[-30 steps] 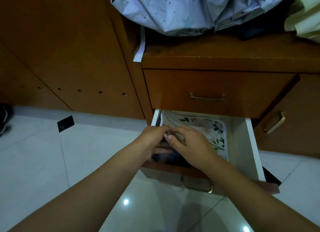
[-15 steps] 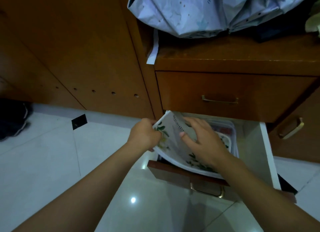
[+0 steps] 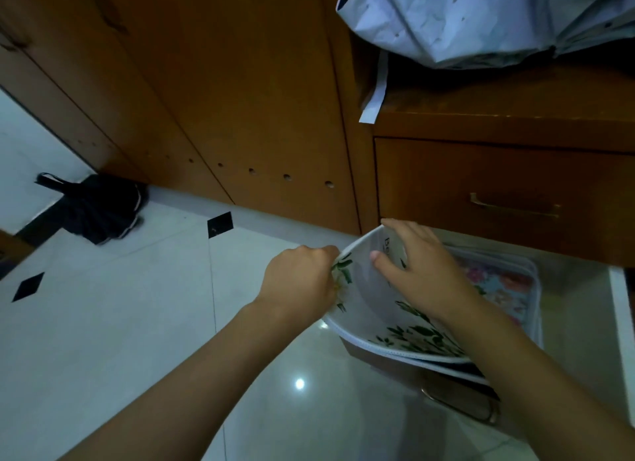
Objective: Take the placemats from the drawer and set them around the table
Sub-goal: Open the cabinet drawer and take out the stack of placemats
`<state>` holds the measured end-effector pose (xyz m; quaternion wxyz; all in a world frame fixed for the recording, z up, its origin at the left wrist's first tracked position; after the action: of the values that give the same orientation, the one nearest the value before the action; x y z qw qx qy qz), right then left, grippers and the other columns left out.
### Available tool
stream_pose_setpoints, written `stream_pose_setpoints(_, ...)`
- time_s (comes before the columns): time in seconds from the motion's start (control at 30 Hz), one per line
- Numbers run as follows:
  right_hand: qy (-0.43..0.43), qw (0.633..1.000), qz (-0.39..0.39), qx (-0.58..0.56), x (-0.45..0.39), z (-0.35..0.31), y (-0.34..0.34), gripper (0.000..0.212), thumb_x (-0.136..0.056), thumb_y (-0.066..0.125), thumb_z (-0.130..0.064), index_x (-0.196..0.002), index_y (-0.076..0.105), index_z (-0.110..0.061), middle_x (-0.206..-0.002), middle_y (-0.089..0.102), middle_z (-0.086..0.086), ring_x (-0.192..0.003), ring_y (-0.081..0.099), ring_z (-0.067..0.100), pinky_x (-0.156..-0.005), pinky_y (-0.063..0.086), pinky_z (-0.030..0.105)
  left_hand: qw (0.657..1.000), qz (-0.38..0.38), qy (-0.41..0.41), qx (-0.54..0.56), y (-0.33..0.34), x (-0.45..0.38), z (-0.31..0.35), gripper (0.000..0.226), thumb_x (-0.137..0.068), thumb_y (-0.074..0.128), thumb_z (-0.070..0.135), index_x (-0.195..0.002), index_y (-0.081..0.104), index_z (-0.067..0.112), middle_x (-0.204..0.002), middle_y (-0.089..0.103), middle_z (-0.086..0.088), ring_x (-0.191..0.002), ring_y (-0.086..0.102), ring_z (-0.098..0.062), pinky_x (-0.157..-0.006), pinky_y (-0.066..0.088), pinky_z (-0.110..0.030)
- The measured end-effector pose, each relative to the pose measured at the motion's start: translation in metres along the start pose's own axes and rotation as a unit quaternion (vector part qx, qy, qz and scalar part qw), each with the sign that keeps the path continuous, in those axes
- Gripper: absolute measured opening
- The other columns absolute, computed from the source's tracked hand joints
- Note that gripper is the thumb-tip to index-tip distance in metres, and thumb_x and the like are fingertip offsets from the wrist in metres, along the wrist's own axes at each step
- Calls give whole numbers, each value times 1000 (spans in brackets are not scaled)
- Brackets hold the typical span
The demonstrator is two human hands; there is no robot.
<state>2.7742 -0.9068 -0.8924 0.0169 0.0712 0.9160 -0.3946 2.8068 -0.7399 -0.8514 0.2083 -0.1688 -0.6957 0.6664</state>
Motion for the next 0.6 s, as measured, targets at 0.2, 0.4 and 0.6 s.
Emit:
stream_pose_setpoints(0.2,-27,999,-17,-1,1,-9,0,58,-94,49,-52,-147,35,-32,-151,34,-13,-143,22,10,-113,28,36,999,1,16,-40,-11,4,4,18,-90,49,20,-106,56,23,-84,62,-1,-70,53,-25,-58,40,-30)
stream_pose_setpoints(0.4,-50,999,-16,4,-1,-26,-15,57,-95,48,-50,-147,34,-32,-146,37,-14,-135,27,8,-102,29,27,999,-20,8,-49,-40,13,-9,15,-83,50,16,-92,59,25,-83,64,0,-78,60,-26,-62,50,-32)
stream_pose_setpoints(0.6,-80,997,-9,-18,-1,-48,-1,55,-94,50,-49,-145,37,-32,-146,37,-15,-132,28,6,-96,26,22,999,-4,-7,-44,-61,24,-21,17,-84,49,18,-94,60,25,-84,65,1,-75,60,-26,-63,52,-33)
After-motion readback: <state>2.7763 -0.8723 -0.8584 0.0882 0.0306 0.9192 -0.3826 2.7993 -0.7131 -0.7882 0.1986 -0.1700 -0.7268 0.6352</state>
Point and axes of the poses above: each hand's wrist, its own x-axis away from the middle knuckle, its own y-axis out of the palm, z = x × y, the point moved 5 cm from there along -x, towards the middle knuckle
